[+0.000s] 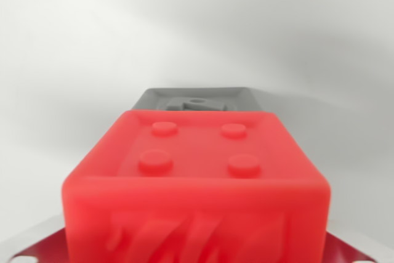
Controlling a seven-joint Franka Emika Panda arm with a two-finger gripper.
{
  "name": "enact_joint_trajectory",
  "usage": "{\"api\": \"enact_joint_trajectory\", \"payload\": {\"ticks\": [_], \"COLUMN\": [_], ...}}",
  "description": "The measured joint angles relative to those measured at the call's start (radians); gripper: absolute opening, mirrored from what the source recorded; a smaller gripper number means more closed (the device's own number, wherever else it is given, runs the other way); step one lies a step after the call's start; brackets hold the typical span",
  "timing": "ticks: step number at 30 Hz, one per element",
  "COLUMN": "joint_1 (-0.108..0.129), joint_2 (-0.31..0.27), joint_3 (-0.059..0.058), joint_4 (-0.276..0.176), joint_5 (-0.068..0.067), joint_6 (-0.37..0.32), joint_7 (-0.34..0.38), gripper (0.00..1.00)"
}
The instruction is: Destack cube
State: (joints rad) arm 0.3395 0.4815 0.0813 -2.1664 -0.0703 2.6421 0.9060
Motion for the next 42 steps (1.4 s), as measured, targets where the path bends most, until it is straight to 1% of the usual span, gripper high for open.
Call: {"api": "enact_joint_trajectory", "payload": {"ticks": [25, 33, 42], "joint_1": [0.000, 0.000, -0.001], "joint_2": [-0.004, -0.030, -0.072], "joint_3": [0.000, 0.001, 0.003], "joint_4": [0.000, -0.004, -0.008], "joint_5": [0.000, 0.001, 0.005], "joint_6": [-0.003, -0.023, -0.059], "joint_7": [0.000, -0.001, -0.004], "gripper": [0.00, 0.00, 0.00]}}
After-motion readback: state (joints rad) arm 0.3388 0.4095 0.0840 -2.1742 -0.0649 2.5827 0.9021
